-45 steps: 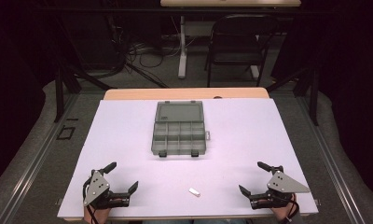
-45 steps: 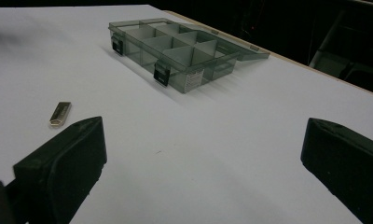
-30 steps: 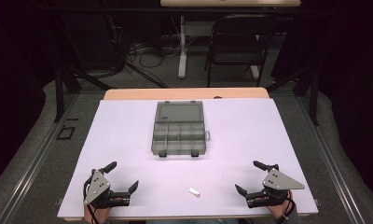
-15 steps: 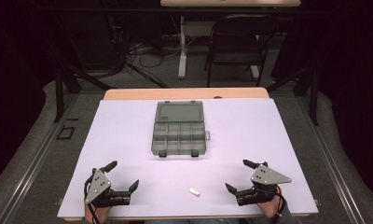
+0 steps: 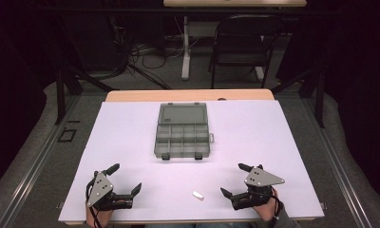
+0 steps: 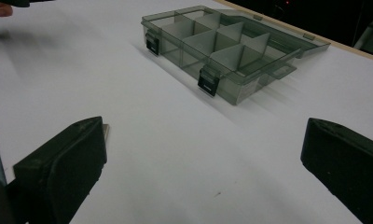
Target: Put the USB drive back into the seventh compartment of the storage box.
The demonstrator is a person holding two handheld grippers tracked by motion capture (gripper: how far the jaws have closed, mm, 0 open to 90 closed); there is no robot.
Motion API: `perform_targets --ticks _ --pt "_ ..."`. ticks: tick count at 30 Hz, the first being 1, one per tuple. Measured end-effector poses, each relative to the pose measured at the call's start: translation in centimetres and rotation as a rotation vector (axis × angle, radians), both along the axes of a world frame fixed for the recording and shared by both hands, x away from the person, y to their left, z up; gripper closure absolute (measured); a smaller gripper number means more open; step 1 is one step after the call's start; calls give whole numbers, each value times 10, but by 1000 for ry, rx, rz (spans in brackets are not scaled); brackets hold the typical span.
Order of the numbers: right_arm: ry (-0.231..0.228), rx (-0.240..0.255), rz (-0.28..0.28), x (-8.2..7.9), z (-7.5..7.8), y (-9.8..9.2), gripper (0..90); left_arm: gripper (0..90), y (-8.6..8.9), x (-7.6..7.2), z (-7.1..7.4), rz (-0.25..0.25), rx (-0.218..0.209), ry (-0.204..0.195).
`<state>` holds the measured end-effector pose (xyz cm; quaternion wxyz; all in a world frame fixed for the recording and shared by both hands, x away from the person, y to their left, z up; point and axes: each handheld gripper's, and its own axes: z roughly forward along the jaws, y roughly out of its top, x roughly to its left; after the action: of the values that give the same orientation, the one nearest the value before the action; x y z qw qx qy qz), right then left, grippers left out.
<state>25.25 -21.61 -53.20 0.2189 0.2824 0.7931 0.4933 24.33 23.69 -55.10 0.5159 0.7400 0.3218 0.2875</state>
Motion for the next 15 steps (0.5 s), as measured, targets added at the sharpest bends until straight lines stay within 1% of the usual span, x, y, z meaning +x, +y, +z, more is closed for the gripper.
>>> perform_targets --ticks 15 --pt "40 -21 10 1 -1 23 0 0 0 -1 0 1 3 0"
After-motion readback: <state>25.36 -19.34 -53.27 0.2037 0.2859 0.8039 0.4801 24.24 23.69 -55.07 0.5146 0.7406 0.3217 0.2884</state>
